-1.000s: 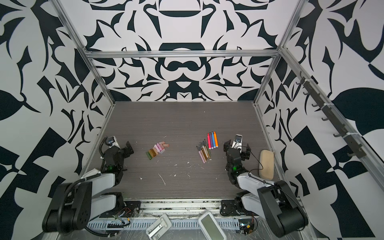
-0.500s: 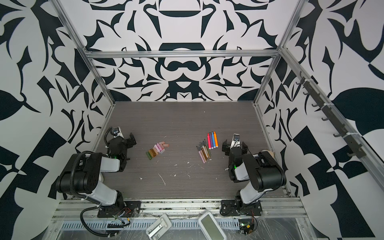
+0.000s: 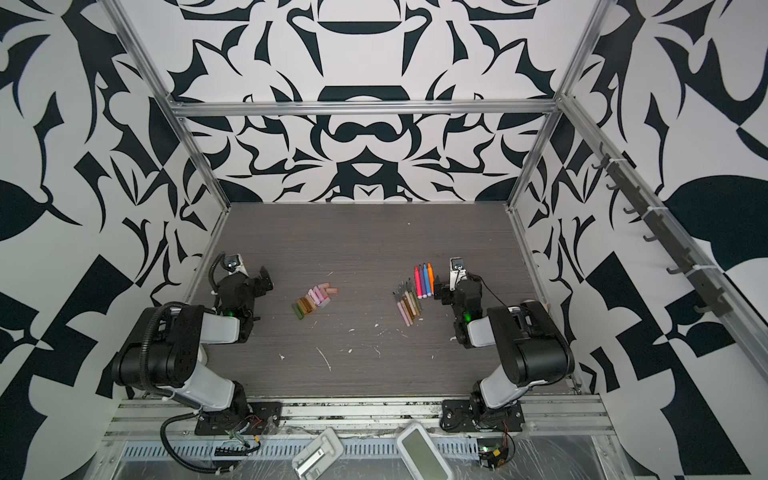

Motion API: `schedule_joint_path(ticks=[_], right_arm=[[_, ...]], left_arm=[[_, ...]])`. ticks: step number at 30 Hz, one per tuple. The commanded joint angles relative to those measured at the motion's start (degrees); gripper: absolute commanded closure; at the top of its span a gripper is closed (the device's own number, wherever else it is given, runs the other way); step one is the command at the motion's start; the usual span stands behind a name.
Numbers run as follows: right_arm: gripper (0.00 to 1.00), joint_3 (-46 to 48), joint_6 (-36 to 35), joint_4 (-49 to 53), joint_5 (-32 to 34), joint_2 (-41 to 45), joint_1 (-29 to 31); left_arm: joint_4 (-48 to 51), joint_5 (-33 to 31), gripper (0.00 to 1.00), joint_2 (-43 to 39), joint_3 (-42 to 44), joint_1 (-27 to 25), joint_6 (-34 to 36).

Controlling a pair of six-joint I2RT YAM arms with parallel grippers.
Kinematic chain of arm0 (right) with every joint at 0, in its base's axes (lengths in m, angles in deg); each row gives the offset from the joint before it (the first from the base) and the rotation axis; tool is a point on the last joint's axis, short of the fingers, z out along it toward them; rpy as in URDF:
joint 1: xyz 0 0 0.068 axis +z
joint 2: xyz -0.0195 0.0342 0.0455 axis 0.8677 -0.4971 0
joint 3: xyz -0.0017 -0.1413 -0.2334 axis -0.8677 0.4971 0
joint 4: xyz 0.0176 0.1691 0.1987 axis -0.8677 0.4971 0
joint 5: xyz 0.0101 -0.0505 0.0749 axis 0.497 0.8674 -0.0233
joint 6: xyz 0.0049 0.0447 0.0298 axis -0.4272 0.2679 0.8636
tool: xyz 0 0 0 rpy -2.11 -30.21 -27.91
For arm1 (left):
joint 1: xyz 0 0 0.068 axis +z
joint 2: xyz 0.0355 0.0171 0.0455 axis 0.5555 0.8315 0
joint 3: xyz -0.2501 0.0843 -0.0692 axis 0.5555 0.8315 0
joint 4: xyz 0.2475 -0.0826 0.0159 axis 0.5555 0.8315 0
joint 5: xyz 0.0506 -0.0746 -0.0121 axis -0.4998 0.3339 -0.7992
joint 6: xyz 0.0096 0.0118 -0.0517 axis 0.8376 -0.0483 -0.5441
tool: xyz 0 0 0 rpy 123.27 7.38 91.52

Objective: Open the pen caps

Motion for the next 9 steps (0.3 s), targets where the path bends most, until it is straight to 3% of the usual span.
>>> schedule_joint_path(ticks=[1,9], right_arm=[[0.00,-2.70,0.31,2.40,-2.17,0.59,-1.07],[0.00,-2.94,2.57,3.59,-4.39,1.28,-3.79]], left_arm=[[-0.90,-0.01,0.01,-0.33,-0.28,0.17,0.20],[-0.91,0.01,0.01,-0.37,-0.24,0.17,0.24]])
